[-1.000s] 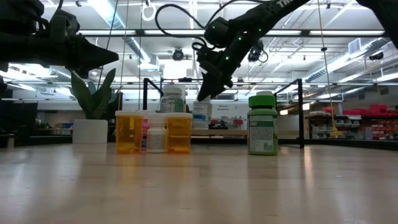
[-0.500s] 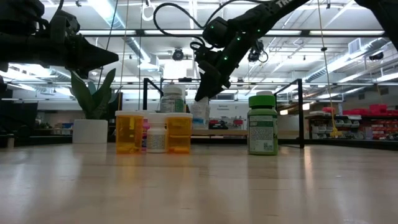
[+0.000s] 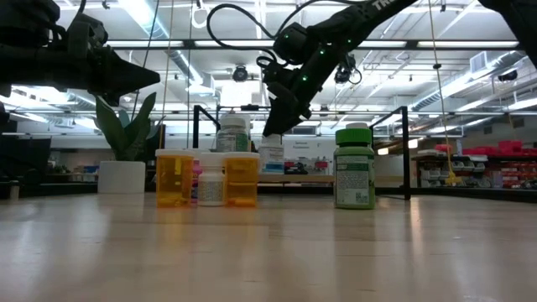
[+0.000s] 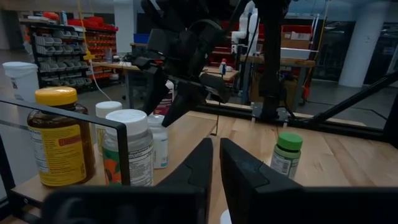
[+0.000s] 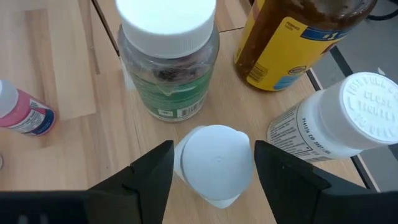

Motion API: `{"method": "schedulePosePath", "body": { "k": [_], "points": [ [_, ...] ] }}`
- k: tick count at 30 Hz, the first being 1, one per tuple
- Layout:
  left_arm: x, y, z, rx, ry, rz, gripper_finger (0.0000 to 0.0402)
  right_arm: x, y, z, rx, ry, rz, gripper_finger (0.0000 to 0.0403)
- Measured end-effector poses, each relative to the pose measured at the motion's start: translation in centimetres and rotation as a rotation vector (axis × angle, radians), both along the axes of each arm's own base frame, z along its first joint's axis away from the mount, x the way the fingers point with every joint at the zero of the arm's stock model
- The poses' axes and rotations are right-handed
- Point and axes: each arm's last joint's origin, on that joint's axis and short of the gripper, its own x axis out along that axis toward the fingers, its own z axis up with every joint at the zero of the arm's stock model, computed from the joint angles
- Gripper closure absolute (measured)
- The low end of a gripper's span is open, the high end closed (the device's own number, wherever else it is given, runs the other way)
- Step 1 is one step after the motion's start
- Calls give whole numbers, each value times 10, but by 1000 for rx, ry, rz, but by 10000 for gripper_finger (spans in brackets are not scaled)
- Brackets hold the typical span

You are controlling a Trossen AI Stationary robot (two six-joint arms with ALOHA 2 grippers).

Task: Pick and place medicine bottles onto shelf by color
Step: Put the green medicine bottle on the shelf

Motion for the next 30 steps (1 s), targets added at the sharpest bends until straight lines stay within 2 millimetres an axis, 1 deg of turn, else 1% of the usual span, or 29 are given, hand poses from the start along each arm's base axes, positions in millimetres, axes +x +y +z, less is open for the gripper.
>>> {"method": "schedulePosePath", "body": {
  "k": [3, 5, 13, 17, 24, 30],
  "points": [
    [0, 0, 0, 0, 0, 0, 370, 1, 0, 2, -3, 0, -1, 172],
    [0, 0, 0, 0, 0, 0, 371, 4, 2, 8, -11, -19, 5, 172],
    [0, 0, 0, 0, 0, 0, 362, 16, 21, 45, -17, -62, 45, 172],
    [0, 0, 0, 0, 0, 0, 362, 21, 38, 55, -15, -66, 85, 172],
    [0, 0, 0, 0, 0, 0, 371, 31, 76, 58, -8, -73, 173, 172],
    [0, 0, 0, 0, 0, 0, 366, 36, 104, 58, 1, -76, 232, 172]
  ]
}}
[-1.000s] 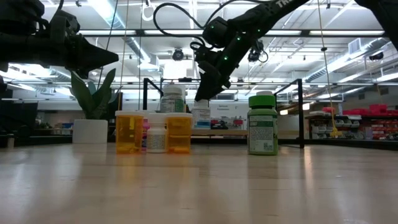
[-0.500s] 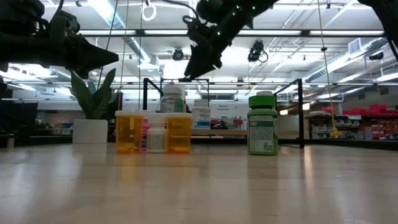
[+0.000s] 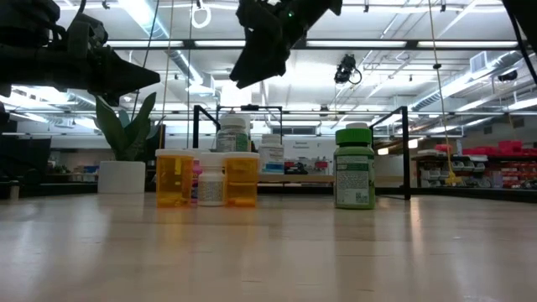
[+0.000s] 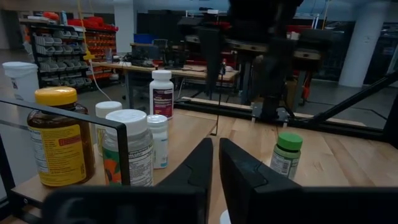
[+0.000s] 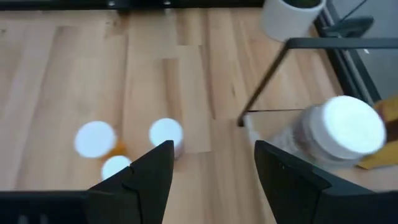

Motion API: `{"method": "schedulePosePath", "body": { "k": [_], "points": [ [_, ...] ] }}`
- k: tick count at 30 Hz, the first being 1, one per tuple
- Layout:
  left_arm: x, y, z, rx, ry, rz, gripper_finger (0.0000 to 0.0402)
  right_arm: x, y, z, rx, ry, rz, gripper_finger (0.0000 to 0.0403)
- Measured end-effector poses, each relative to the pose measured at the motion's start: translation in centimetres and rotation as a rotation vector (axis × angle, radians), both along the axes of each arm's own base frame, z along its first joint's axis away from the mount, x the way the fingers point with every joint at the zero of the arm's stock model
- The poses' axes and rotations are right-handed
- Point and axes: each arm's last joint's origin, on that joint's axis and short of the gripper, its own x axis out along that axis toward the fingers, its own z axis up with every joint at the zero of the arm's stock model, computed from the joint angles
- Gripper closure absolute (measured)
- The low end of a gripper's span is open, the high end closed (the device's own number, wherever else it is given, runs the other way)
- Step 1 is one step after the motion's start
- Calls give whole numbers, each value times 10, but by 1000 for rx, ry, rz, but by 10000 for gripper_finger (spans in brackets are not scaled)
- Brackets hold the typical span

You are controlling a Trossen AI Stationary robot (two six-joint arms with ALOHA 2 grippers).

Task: Pick and place medicine bottles onto shelf by color
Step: Put the green medicine bottle on the shelf

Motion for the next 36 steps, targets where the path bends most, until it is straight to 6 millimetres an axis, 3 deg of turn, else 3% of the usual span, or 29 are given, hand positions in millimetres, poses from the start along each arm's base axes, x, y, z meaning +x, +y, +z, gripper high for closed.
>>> {"method": "schedulePosePath", "body": {
  "k": [8, 13, 19, 22, 27, 36],
  "points": [
    [0, 0, 0, 0, 0, 0, 364, 4, 28, -3, 3, -10, 63, 172],
    [0, 0, 0, 0, 0, 0, 371, 5, 38, -24, 15, -24, 98, 168],
    [0, 0, 0, 0, 0, 1, 367, 3, 43, -47, 39, -24, 97, 134],
    [0, 0, 0, 0, 0, 1, 363, -5, 44, -53, 65, 96, 81, 116],
    [0, 0, 0, 0, 0, 0, 362, -17, 50, -43, 148, 244, 38, 103],
    [0, 0, 0, 0, 0, 0, 371, -37, 67, -52, 218, 481, -1, 71]
  ]
}}
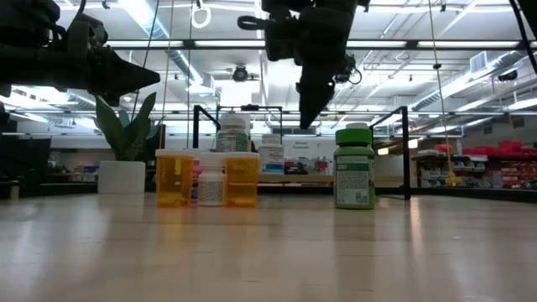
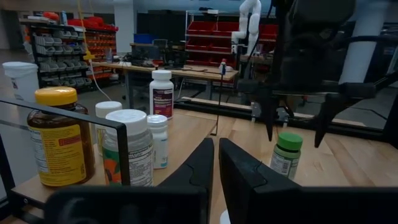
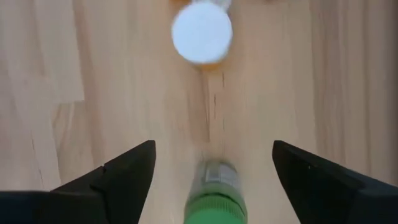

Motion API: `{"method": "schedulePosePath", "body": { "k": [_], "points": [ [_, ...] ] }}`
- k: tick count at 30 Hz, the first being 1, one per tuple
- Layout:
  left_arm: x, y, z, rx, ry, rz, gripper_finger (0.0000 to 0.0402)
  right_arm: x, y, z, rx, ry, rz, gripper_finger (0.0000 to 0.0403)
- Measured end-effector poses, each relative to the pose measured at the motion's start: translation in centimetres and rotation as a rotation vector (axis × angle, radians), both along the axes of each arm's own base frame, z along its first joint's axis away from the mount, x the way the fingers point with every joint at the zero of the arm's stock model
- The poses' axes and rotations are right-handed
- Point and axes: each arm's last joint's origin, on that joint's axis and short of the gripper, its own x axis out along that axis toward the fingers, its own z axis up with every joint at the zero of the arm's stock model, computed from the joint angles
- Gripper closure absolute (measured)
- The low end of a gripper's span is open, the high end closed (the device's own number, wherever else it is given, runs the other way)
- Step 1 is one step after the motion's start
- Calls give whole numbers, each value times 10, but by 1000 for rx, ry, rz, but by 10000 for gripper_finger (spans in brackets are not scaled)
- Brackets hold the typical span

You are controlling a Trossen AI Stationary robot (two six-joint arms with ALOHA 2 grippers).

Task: Pick and place medicine bottles onto shelf by color
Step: Put the green medicine bottle on the shelf

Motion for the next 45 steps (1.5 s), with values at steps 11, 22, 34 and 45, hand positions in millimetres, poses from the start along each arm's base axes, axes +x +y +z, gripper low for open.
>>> {"method": "schedulePosePath", "body": {
  "k": [11, 22, 34, 45],
  "points": [
    [0, 0, 0, 0, 0, 0, 362, -13, 12, -7, -62, 134, -55, 62],
    [0, 0, 0, 0, 0, 0, 370, -26, 19, -35, -65, 226, -63, 65],
    [0, 0, 0, 0, 0, 0, 366, -27, 13, -45, -64, 217, -69, 131],
    [0, 0, 0, 0, 0, 0, 365, -26, 6, -46, -33, 217, -74, 159]
  ]
}}
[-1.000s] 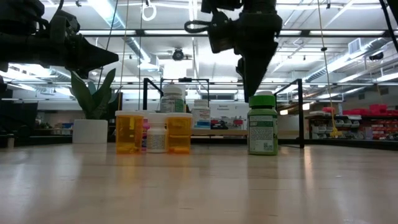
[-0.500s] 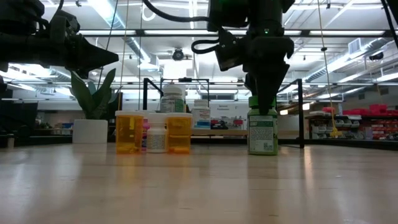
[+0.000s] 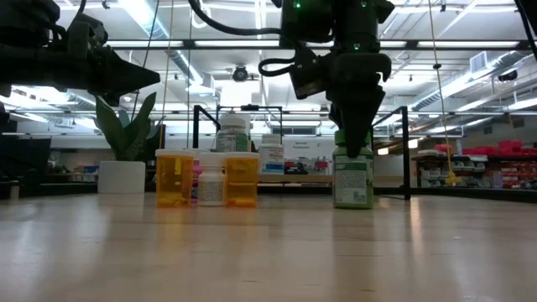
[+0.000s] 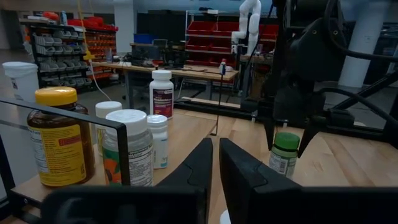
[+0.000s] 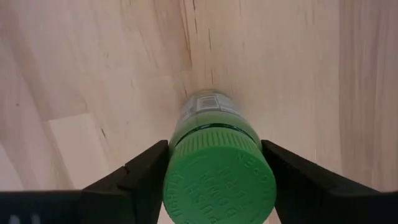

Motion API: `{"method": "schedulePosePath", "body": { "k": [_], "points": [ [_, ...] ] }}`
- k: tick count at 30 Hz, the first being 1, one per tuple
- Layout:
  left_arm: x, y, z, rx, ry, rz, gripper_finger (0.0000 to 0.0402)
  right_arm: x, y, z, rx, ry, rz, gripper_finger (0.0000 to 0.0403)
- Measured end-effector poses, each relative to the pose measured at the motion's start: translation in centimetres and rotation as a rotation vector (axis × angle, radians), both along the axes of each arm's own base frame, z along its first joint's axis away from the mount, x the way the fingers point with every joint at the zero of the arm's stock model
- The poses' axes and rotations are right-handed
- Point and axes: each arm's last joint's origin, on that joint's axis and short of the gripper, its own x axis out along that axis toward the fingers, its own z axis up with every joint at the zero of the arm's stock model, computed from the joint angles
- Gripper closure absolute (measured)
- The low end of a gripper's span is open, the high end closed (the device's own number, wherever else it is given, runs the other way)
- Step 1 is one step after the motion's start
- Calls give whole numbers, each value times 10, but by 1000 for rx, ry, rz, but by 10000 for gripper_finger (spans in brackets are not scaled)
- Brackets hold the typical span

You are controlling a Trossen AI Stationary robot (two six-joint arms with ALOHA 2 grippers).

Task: Pick and place medicine bottles onto shelf by color
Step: Put the green medicine bottle on the shelf

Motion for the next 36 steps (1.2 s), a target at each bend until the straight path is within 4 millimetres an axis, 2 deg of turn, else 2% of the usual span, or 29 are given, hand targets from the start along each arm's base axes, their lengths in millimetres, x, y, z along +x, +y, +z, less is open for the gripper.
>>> {"method": "schedulePosePath", "body": {
  "k": [8, 14, 22, 29, 36],
  "points": [
    [0, 0, 0, 0, 0, 0, 364, 0, -12, 6, -8, 24, -2, 159],
    [0, 0, 0, 0, 0, 0, 371, 3, -27, 30, -65, 24, 7, 159],
    [0, 0, 0, 0, 0, 0, 363, 4, -62, 63, -126, 13, -5, 159],
    [0, 0, 0, 0, 0, 0, 365, 0, -107, 86, -155, -32, -19, 158],
    [0, 0, 0, 0, 0, 0, 371, -9, -166, 90, -212, -119, -88, 158]
  ]
}}
